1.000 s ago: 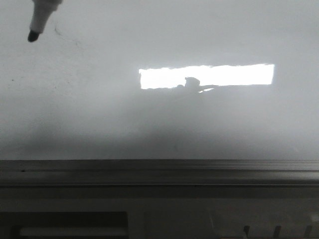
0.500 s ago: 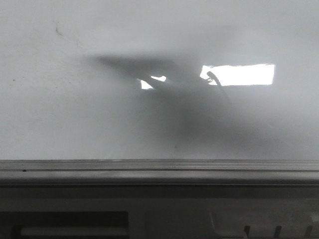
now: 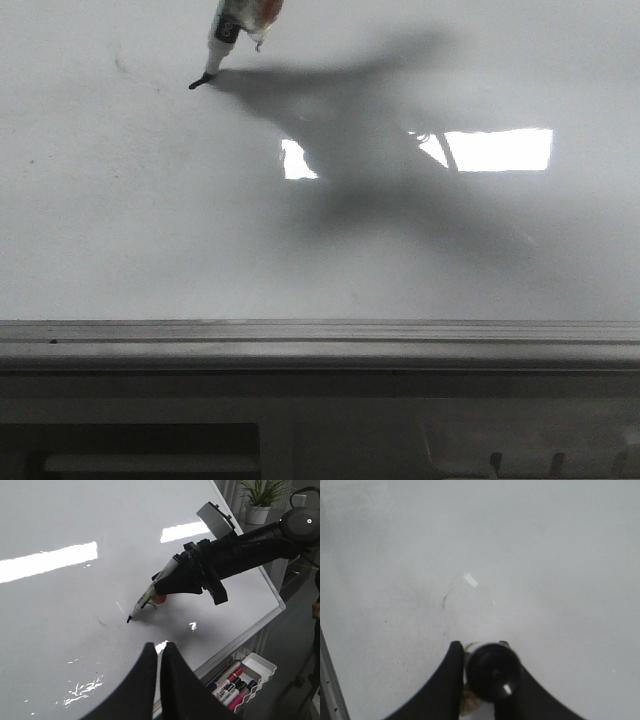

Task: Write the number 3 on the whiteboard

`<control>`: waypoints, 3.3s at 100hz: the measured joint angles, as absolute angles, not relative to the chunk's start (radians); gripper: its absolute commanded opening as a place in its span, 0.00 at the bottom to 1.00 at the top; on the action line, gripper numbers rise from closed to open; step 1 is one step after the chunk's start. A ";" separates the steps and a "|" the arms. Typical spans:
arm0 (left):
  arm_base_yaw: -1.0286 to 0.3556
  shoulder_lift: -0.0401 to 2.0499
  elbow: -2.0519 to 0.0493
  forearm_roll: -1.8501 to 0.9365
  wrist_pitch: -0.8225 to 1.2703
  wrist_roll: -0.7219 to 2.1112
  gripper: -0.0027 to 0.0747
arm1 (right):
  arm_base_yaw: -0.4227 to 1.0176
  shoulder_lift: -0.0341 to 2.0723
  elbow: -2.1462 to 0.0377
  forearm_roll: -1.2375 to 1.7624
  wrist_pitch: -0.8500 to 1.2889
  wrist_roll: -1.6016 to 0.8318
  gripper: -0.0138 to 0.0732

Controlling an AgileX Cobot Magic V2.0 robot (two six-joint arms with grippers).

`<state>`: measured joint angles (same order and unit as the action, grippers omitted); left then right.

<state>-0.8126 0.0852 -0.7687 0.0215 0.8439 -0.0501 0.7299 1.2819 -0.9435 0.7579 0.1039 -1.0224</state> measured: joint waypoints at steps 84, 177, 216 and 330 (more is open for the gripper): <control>-0.813 0.085 -0.769 0.023 0.853 -0.050 0.01 | 0.748 1.222 -0.802 0.846 0.098 -1.019 0.09; -0.813 0.085 -0.683 -0.010 0.803 -0.052 0.02 | 0.844 1.171 -0.826 0.977 0.156 -1.024 0.09; -0.813 0.492 -0.725 -0.363 0.724 0.343 0.67 | 0.838 1.000 -1.047 0.858 0.460 -1.028 0.09; -0.813 0.940 -0.920 -0.595 0.787 0.651 0.01 | 0.825 1.014 -1.049 0.757 0.712 -1.030 0.63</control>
